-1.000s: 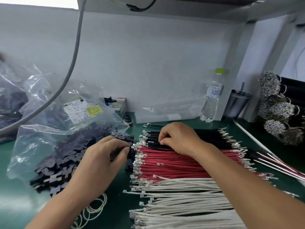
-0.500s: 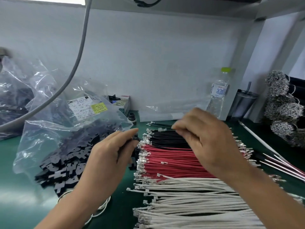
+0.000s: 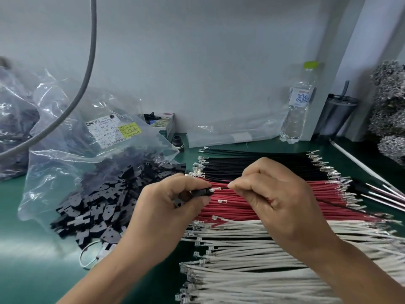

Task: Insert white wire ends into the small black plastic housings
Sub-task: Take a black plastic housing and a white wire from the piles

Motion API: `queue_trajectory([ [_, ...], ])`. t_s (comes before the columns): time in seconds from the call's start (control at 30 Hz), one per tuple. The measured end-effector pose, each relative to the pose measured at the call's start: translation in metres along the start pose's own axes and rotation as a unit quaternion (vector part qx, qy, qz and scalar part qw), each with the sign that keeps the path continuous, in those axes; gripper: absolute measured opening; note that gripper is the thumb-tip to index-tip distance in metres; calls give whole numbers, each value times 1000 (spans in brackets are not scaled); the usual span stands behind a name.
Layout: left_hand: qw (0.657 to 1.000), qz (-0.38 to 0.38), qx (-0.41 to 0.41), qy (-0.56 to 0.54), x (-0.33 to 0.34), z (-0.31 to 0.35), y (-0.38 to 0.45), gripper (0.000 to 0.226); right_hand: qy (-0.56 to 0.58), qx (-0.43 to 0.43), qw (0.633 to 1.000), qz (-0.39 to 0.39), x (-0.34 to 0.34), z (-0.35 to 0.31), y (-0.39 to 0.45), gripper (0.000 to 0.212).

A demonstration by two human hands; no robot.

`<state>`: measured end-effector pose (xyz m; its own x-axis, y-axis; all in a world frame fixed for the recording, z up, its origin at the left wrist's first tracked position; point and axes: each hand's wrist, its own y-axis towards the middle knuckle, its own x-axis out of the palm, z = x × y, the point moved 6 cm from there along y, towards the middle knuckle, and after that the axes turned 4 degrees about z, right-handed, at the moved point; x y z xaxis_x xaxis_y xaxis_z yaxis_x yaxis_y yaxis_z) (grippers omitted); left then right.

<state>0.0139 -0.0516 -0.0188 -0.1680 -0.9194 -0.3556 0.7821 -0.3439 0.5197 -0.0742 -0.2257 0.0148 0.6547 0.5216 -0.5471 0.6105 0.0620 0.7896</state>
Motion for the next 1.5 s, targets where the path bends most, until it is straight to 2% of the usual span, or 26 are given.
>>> queue_trajectory([
  [0.13,997,-11,-33,-74,2,-1,0,23,8,5,1000,-7,0,0,-1,11],
  [0.33,991,-28,-42,-124,3,1,0,20,78,38,996,-24,2,2,-1,16],
  [0.5,986,-85,-45,-137,7,3,-2,17,100,75,992,-28,0,6,-1,13],
  [0.6,994,-66,-22,-84,8,4,-1,19,85,76,993,-29,3,4,-3,10],
  [0.77,998,-59,31,20,7,8,-3,27,38,30,997,-55,12,-9,-3,14],
  [0.93,999,-37,1,-32,6,5,-1,20,13,39,997,-67,3,4,1,12],
  [1.1,999,-35,8,-12,4,7,-2,22,-36,-26,998,-45,10,-9,5,11],
  [1.27,999,-30,17,13,5,11,-4,27,-80,-72,993,-54,12,-11,5,9],
  [1.37,997,-33,-36,-58,11,6,-3,24,-144,-88,986,-15,1,-5,7,8],
  [1.43,992,-10,-73,-99,12,1,-2,23,-189,-85,978,28,-8,-3,9,6],
  [1.5,988,15,-96,-118,8,-3,-1,26,-181,-63,981,24,-9,0,7,3],
])
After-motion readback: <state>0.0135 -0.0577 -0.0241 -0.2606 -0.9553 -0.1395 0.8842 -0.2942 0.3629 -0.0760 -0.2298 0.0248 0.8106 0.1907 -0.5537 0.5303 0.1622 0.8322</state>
